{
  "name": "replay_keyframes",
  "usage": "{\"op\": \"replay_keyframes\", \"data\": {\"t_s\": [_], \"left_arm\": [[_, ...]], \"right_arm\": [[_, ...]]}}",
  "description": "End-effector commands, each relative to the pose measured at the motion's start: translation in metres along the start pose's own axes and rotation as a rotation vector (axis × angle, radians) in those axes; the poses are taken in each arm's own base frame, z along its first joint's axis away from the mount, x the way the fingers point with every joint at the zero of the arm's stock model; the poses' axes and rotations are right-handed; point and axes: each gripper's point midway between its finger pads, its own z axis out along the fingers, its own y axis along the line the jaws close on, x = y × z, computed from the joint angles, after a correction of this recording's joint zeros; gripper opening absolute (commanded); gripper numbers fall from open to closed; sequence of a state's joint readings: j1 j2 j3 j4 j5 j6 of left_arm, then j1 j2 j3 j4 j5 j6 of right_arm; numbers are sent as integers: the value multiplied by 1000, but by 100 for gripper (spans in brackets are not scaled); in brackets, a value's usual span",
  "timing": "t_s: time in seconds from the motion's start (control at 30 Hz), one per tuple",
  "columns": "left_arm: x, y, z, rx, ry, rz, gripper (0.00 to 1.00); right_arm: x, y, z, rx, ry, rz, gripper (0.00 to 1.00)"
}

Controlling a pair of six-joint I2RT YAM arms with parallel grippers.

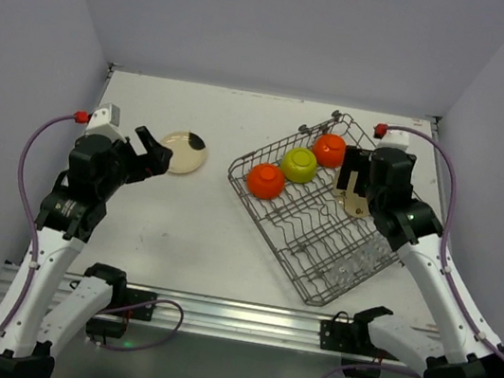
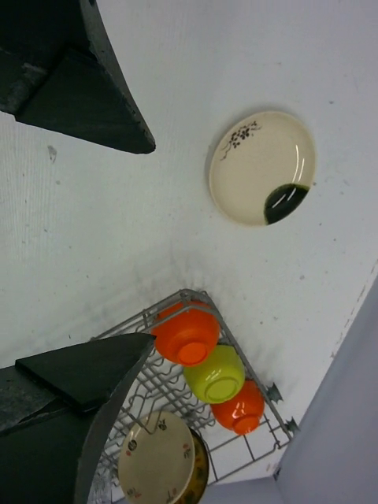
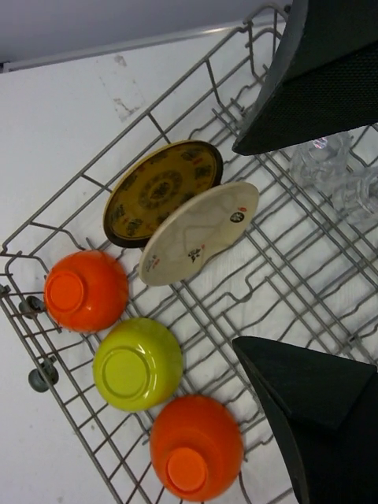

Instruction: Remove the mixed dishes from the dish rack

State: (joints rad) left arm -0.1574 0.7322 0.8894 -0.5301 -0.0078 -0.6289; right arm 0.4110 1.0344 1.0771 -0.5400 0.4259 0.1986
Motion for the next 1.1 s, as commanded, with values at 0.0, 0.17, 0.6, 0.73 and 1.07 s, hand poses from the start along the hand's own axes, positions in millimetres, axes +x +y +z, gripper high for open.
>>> {"op": "replay_keyframes", "data": {"t_s": [0.0,0.17,0.6,0.73,1.07], "left_arm": [[9,22,-19,-68,59,197,100],[32,28,-14,-40,107,235,100],[43,0,-27,101,91,269,100],[46,-3,-27,114,105,274,100],[47,-7,-30,136,101,280,100]], "right_arm": [[-29,-17,4,87,-28,-130,99],[-20,-7,28,31,105,-279,89],[27,-21,95,92,347,-572,65],[32,-27,104,115,374,-598,59],[53,-35,125,138,425,-693,38]]}}
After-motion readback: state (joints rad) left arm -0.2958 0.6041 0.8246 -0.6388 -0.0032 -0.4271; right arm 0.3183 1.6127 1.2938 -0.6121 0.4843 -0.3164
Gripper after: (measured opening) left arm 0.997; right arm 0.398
